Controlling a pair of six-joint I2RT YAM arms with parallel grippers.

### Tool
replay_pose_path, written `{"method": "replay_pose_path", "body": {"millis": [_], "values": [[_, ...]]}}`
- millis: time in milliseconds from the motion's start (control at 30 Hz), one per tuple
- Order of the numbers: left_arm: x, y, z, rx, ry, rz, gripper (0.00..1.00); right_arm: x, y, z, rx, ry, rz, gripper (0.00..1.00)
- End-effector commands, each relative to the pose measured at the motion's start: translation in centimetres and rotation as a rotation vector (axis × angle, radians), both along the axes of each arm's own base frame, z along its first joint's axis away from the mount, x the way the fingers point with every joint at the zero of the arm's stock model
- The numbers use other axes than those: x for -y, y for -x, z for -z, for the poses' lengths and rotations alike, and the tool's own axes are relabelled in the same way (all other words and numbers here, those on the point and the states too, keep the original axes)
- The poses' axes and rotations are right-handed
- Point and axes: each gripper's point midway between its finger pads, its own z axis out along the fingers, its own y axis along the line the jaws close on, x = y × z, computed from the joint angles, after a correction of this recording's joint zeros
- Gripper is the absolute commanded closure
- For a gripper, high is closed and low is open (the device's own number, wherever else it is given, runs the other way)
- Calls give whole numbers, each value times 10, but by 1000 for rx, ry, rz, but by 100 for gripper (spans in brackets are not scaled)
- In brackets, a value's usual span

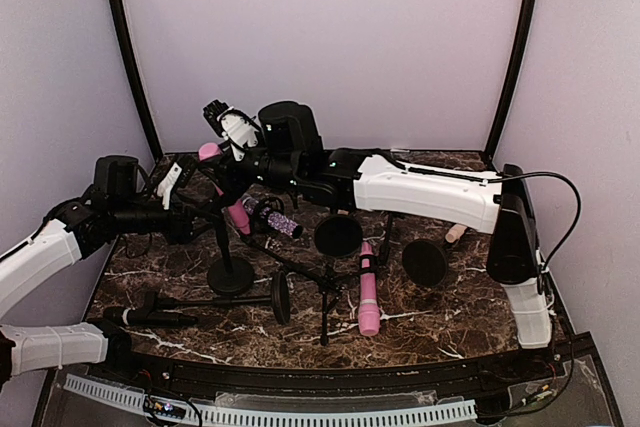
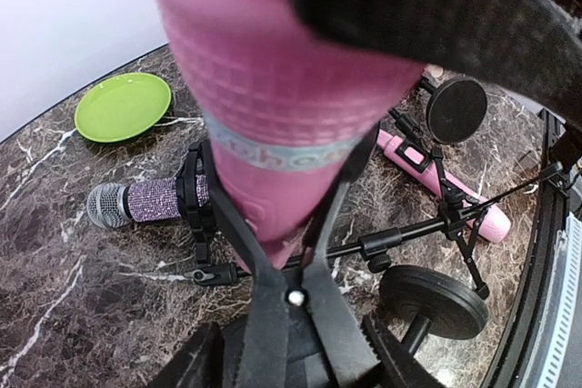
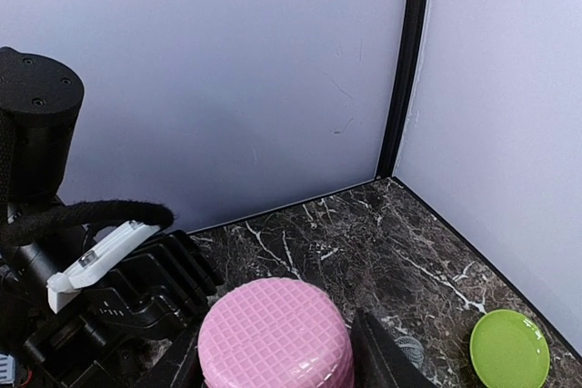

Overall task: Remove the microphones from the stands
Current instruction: Open the clamp for the microphone stand, then remove the microphone from the microphone stand, then move the microphone stand to the corner of the board.

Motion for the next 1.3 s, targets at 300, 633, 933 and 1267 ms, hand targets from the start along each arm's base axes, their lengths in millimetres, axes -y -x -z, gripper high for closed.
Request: {"method": "replay_pose_path", "body": {"millis": [300, 633, 933, 1267], "values": [[0, 4, -9, 27, 1, 11, 88, 22, -6, -42, 61, -66, 75, 67], [-22, -15, -10, 61, -58, -154, 100, 55, -21, -78, 99, -106, 204, 69], [-64, -55, -23, 136, -80, -400, 100, 122, -37, -95, 104, -154, 293, 68], [-106, -121, -30, 242, -127, -580, 100, 191, -48, -74, 45, -192, 356, 68]]}}
